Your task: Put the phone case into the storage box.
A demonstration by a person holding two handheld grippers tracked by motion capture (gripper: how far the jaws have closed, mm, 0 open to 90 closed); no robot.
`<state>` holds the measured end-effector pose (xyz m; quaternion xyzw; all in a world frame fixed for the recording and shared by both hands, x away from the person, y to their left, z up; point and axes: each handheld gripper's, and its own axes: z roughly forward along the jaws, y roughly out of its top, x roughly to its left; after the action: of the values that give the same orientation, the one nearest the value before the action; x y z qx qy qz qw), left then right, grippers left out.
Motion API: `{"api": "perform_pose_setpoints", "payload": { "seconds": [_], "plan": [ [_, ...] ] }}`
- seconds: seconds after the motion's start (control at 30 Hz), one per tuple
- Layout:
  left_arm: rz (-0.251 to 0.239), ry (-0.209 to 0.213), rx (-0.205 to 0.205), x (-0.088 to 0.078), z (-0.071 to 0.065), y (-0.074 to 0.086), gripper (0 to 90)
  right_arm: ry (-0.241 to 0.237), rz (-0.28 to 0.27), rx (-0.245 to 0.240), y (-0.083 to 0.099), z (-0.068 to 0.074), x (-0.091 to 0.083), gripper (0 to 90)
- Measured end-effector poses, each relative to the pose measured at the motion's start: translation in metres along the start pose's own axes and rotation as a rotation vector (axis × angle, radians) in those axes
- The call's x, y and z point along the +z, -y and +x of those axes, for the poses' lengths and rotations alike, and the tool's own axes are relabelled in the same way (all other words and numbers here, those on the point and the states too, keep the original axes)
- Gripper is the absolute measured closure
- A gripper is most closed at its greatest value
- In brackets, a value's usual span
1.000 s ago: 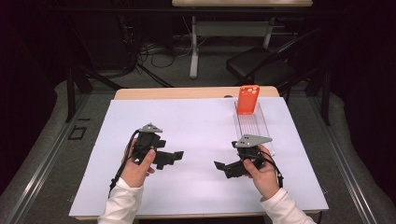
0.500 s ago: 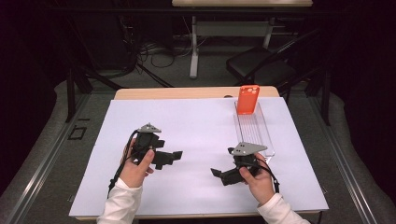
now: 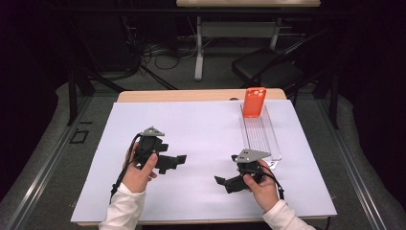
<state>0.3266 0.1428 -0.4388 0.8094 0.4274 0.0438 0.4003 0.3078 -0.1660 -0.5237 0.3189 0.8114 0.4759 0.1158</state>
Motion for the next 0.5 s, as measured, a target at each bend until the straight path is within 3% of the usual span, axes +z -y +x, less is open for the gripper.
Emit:
{"api": "perform_pose_setpoints", "payload": {
  "seconds": [0.5],
  "plan": [
    [0.0, -0.001, -0.003, 0.0006, 0.0011, 0.0007, 15.5, -0.015, 0.005, -0.012, 0.0032, 0.0023, 0.0056, 0.1]
  ]
}}
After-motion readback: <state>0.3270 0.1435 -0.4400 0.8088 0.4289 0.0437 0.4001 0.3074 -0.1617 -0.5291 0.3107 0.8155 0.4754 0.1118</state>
